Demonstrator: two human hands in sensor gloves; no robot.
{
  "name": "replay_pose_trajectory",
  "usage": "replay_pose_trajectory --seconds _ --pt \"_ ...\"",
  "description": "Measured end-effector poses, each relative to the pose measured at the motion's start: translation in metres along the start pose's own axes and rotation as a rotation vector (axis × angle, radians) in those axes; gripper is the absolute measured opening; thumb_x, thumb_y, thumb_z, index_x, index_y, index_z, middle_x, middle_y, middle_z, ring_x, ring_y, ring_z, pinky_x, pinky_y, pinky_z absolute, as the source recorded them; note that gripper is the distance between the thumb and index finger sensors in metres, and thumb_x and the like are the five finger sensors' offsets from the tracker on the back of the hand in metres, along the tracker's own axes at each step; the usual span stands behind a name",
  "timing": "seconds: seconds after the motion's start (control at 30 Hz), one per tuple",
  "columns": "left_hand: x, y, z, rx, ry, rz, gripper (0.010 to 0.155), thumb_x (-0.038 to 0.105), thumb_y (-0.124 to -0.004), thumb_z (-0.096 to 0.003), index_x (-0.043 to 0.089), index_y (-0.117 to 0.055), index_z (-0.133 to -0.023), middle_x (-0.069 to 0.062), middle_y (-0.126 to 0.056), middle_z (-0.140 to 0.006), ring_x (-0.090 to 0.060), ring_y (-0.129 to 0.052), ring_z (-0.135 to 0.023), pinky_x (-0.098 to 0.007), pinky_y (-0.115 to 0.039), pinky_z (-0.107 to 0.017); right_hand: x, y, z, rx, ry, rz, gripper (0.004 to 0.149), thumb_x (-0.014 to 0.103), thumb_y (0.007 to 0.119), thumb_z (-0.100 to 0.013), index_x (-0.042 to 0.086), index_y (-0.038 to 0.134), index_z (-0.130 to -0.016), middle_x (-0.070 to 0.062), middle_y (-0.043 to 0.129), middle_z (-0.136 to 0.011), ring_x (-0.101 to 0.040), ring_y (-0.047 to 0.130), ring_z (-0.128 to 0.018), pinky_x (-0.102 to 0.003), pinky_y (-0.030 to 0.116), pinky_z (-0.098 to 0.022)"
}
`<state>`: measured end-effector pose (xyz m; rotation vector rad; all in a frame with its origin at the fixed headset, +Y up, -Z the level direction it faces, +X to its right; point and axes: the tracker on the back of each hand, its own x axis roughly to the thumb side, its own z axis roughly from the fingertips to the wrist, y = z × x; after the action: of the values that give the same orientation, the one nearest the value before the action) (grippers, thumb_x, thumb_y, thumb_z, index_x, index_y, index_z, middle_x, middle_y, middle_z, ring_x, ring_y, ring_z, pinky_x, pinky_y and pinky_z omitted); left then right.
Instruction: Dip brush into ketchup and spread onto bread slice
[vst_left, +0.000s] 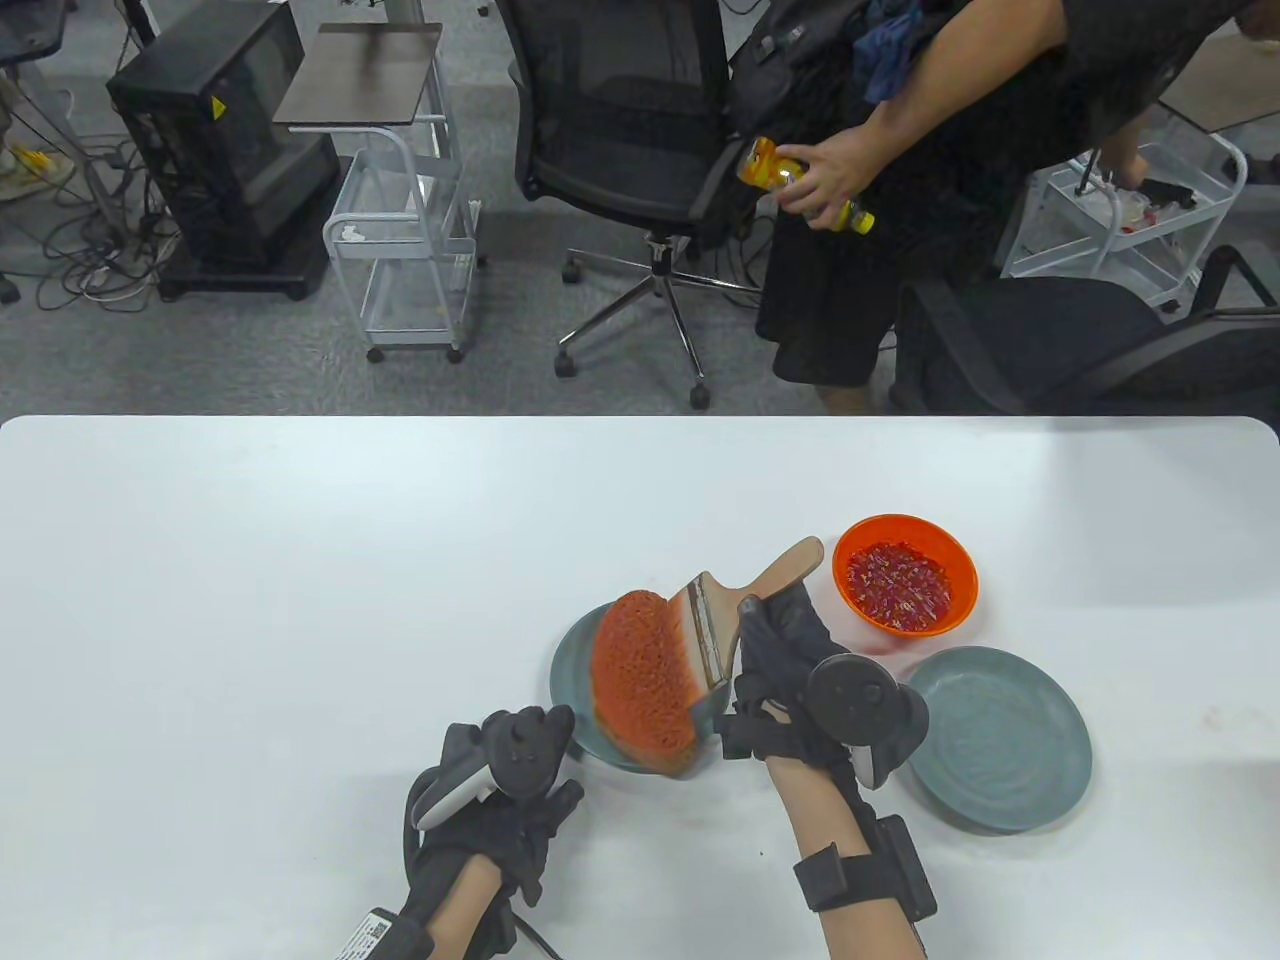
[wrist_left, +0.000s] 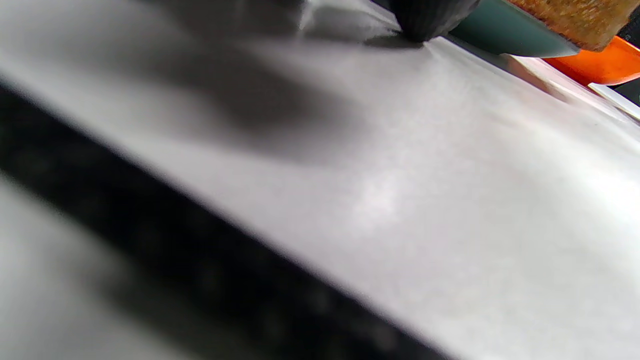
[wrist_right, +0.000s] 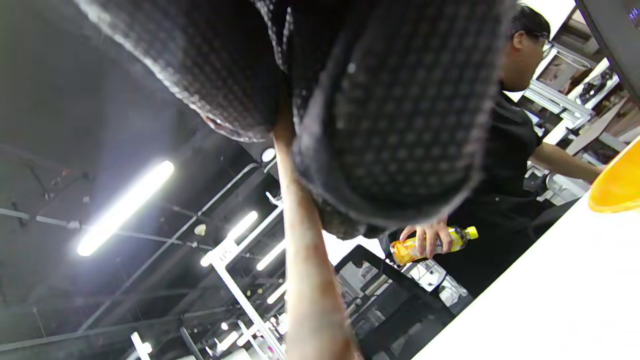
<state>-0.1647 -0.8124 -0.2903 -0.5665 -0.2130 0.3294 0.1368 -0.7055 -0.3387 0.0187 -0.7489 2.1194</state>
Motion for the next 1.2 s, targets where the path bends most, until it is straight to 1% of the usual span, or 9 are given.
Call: replay_pose_trajectory --seconds 0.13,0.27,0.37,0.53,0.63,0.73,0.83,1.03,1.2 --pt "0.0 0.0 0.0 0.0 0.0 0.001 0.071 0.048 -0.053 -0.066 0.031 0.001 -0.108 -0.009 -0.004 -0.117 -0.043 0.002 -0.105 -0.062 -0.011 -0.068 0.006 0.018 0.007 0.118 0.057 -0.133 0.053 0.022 0.089 -0.05 -0.008 0.075 -0.091 -0.031 0.092 -0.068 -0.034 0.112 -0.039 -0.029 0.101 -0.019" --pt "0.0 0.0 0.0 0.001 0.001 0.002 0.07 0.048 -0.053 -0.0659 0.031 0.0 -0.108 -0.009 -0.004 -0.117 -0.043 0.002 -0.105 -0.062 -0.011 -0.068 0.009 0.033 0.013 0.21 0.039 -0.131 0.052 0.022 0.089 -0.05 -0.008 0.076 -0.091 -0.031 0.092 -0.068 -0.035 0.111 -0.039 -0.03 0.1 -0.019" --pt "0.0 0.0 0.0 0.001 0.001 0.002 0.071 0.048 -0.053 -0.066 0.031 0.001 -0.108 -0.009 -0.004 -0.117 -0.043 0.002 -0.105 -0.062 -0.011 -0.068 0.004 0.029 0.011 0.171 0.02 -0.055 0.053 0.022 0.089 -0.05 -0.009 0.076 -0.09 -0.032 0.092 -0.067 -0.035 0.112 -0.038 -0.03 0.1 -0.019" --pt "0.0 0.0 0.0 0.0 0.0 0.002 0.07 0.048 -0.053 -0.0659 0.031 0.0 -0.108 -0.009 -0.004 -0.117 -0.042 0.002 -0.105 -0.062 -0.011 -0.068 -0.004 0.007 -0.001 0.078 0.021 0.029 0.053 0.022 0.089 -0.05 -0.009 0.075 -0.09 -0.031 0.092 -0.067 -0.034 0.112 -0.039 -0.029 0.101 -0.019" --pt "0.0 0.0 0.0 -0.001 0.0 0.003 0.07 0.048 -0.053 -0.066 0.031 0.0 -0.108 -0.009 -0.004 -0.117 -0.043 0.002 -0.105 -0.062 -0.011 -0.068 -0.003 0.008 -0.002 0.082 0.054 -0.052 0.053 0.022 0.089 -0.05 -0.008 0.075 -0.091 -0.031 0.091 -0.067 -0.034 0.112 -0.039 -0.029 0.101 -0.02" --pt "0.0 0.0 0.0 -0.001 0.0 0.003 0.07 0.048 -0.053 -0.0659 0.031 0.0 -0.108 -0.01 -0.004 -0.117 -0.042 0.002 -0.105 -0.062 -0.01 -0.068 -0.001 0.021 0.005 0.147 0.098 -0.133 0.053 0.022 0.089 -0.05 -0.009 0.075 -0.091 -0.032 0.091 -0.067 -0.035 0.112 -0.04 -0.03 0.101 -0.02" --pt "0.0 0.0 0.0 -0.001 -0.001 0.003 0.07 0.048 -0.053 -0.0659 0.031 0.0 -0.108 -0.009 -0.004 -0.117 -0.042 0.002 -0.105 -0.062 -0.01 -0.068 0.003 0.032 0.009 0.192 0.079 -0.107 0.052 0.021 0.089 -0.05 -0.009 0.075 -0.091 -0.032 0.091 -0.067 -0.035 0.112 -0.04 -0.031 0.101 -0.02" --pt "0.0 0.0 0.0 -0.002 -0.003 0.001 0.07 0.048 -0.053 -0.066 0.031 0.0 -0.108 -0.009 -0.004 -0.117 -0.043 0.002 -0.105 -0.062 -0.011 -0.068 -0.005 0.011 -0.001 0.083 0.016 0.051 0.053 0.022 0.089 -0.05 -0.01 0.076 -0.09 -0.032 0.092 -0.066 -0.034 0.112 -0.038 -0.029 0.101 -0.019" --pt "0.0 0.0 0.0 -0.002 -0.003 -0.001 0.07 0.048 -0.053 -0.066 0.031 0.0 -0.108 -0.01 -0.004 -0.117 -0.043 0.002 -0.105 -0.062 -0.011 -0.068 -0.006 0.016 0.002 0.116 0.113 -0.114 0.053 0.021 0.089 -0.05 -0.01 0.075 -0.09 -0.033 0.091 -0.066 -0.034 0.112 -0.039 -0.029 0.102 -0.02"
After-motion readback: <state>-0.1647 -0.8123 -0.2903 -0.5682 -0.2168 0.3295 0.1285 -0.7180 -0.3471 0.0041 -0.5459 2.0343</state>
